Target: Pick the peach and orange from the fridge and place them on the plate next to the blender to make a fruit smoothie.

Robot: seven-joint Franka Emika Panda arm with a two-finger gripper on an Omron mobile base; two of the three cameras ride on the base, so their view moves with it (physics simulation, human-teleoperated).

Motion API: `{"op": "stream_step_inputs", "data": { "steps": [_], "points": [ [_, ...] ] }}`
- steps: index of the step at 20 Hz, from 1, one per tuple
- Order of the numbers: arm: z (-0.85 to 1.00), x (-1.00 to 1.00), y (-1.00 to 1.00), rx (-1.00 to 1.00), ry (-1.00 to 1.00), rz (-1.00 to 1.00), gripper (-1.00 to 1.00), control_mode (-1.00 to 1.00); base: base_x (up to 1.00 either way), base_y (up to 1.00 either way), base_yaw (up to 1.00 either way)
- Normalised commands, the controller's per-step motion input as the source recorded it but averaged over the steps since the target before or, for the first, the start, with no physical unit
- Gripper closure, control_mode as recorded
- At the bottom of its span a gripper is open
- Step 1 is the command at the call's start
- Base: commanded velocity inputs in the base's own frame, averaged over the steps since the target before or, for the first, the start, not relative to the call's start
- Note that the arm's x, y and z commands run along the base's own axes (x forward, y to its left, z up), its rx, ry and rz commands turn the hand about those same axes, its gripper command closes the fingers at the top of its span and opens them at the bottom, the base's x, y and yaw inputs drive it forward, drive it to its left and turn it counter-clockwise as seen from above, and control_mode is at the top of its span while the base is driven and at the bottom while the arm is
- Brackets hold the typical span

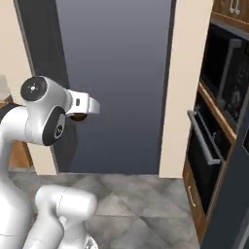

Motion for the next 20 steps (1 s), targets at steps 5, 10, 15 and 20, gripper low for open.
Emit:
{"op": "stream_step_inputs", "data": {
  "steps": [5,10,15,20],
  "points": [
    [0.0,0.0,0.0,0.0,0.0,0.0,1.0,1.0,-0.26,0.58,1.0],
    [0.0,0.0,0.0,0.0,0.0,0.0,1.0,1.0,0.5,0.94,0.61],
    [0.0,0.0,0.0,0.0,0.0,0.0,1.0,1.0,1.0,1.0,0.17],
    [0.0,0.0,0.0,0.0,0.0,0.0,1.0,1.0,1.0,0.31,0.15]
  ]
}}
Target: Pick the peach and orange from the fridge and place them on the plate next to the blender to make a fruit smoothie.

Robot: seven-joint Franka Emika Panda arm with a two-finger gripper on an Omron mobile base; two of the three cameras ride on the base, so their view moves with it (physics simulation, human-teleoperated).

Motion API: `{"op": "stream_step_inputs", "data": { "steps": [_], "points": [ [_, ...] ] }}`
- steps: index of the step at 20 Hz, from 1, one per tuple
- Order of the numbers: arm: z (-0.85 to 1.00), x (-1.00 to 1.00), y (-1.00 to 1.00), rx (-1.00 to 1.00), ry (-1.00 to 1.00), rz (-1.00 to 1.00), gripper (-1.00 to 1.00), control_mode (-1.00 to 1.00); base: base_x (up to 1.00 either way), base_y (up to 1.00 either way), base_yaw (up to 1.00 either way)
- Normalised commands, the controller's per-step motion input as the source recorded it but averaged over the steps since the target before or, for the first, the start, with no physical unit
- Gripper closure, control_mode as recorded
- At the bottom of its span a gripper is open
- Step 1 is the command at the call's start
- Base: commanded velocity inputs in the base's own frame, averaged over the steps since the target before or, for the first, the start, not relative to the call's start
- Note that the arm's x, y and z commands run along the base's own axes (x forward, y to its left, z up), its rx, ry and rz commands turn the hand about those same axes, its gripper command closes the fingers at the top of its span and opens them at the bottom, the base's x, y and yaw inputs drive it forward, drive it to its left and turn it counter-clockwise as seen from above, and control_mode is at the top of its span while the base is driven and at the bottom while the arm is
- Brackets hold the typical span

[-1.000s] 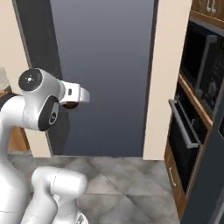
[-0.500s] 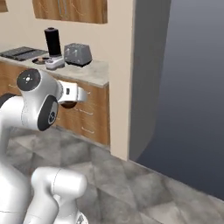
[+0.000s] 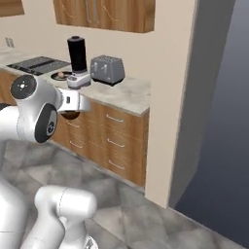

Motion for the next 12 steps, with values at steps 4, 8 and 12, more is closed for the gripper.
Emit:
{"op": "stream_step_inputs", "data": {
  "steps": [4,8,12],
  "points": [
    [0.0,0.0,0.0,0.0,0.0,0.0,1.0,1.0,1.0,0.71,0.12],
    [0.0,0.0,0.0,0.0,0.0,0.0,1.0,1.0,1.0,1.0,0.01],
    [0.0,0.0,0.0,0.0,0.0,0.0,1.0,1.0,1.0,1.0,-0.01]
  ]
}}
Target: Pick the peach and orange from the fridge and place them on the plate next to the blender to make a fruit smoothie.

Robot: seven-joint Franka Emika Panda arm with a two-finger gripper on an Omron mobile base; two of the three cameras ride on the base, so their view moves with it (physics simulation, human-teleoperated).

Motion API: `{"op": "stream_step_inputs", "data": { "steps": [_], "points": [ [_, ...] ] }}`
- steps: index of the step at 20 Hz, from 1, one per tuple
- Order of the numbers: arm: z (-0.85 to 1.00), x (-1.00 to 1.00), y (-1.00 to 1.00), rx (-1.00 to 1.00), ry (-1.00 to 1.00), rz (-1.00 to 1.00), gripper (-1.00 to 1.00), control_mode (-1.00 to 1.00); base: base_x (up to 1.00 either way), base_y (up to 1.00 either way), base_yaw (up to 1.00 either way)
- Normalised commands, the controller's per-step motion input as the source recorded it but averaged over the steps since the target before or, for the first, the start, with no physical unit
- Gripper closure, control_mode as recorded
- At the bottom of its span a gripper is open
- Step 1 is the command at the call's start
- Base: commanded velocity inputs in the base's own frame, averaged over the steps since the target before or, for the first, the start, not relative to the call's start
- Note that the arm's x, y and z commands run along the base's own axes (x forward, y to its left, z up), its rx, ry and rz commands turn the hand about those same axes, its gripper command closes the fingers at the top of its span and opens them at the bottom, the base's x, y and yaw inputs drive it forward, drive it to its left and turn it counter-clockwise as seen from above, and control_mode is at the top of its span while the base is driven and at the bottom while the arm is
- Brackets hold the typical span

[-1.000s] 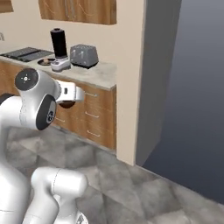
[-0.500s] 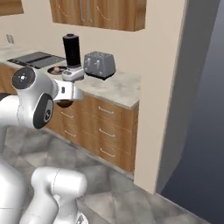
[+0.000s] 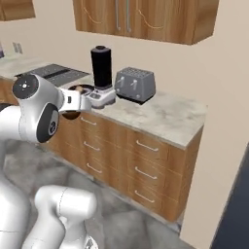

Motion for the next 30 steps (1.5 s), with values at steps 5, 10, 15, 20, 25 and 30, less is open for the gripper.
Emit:
{"op": "stream_step_inputs", "data": {
  "steps": [5,10,15,20,25,30],
  "points": [
    [0.0,0.0,0.0,0.0,0.0,0.0,1.0,1.0,1.0,1.0,-0.1],
    [0.0,0.0,0.0,0.0,0.0,0.0,1.0,1.0,1.0,1.0,-0.25],
    [0.0,0.0,0.0,0.0,0.0,0.0,1.0,1.0,1.0,1.0,-0.33],
    [0.0,0.0,0.0,0.0,0.0,0.0,1.0,1.0,1.0,1.0,-0.41],
    [0.0,0.0,0.0,0.0,0.0,0.0,1.0,1.0,0.93,0.94,-0.42],
    [-0.13,0.12,-0.05,0.0,0.1,-0.03,1.0,-1.0,0.28,0.29,-0.14]
  ]
}}
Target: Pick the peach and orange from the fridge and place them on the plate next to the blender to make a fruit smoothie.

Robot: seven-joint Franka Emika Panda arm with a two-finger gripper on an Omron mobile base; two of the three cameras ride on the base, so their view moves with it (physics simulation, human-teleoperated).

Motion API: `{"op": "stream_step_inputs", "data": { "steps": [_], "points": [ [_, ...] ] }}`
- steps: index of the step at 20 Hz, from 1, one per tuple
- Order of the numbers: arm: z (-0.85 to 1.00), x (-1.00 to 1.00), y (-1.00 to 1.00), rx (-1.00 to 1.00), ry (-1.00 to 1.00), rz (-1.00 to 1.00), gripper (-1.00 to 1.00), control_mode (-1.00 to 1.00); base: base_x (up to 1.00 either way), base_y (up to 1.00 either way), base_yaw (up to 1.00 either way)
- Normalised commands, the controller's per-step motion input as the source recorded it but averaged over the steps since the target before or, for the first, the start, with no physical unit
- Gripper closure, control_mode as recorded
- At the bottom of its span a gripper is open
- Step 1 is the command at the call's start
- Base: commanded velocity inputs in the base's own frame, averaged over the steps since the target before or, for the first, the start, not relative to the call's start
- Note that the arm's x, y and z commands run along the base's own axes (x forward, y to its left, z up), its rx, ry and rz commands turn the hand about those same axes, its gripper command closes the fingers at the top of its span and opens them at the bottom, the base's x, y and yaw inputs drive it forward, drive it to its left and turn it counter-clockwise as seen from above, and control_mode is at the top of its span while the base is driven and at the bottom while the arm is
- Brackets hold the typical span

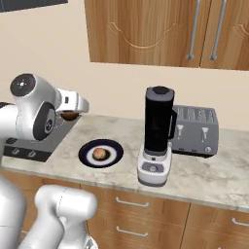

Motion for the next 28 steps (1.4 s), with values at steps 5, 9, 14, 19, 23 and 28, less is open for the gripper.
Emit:
{"op": "stream_step_inputs", "data": {
  "steps": [5,9,14,19,23,28],
  "points": [
    [-0.41,0.36,-0.44,0.07,0.46,-0.05,1.0,-1.0,0.0,0.0,0.0],
    [-0.87,0.42,-0.36,0.03,0.21,0.0,1.0,-1.0,0.0,0.0,0.0],
    [-1.0,0.78,-0.2,-0.05,0.31,0.0,1.0,-1.0,0.0,0.0,0.0],
    [-0.99,0.34,0.0,-0.06,0.14,0.0,1.0,-1.0,0.0,0.0,0.0],
    [-0.78,0.48,-0.02,0.0,0.03,0.0,1.0,-1.0,0.0,0.0,0.0],
    [-0.63,0.44,-0.16,-0.01,0.0,0.0,1.0,-1.0,0.0,0.0,0.0]
  ]
}}
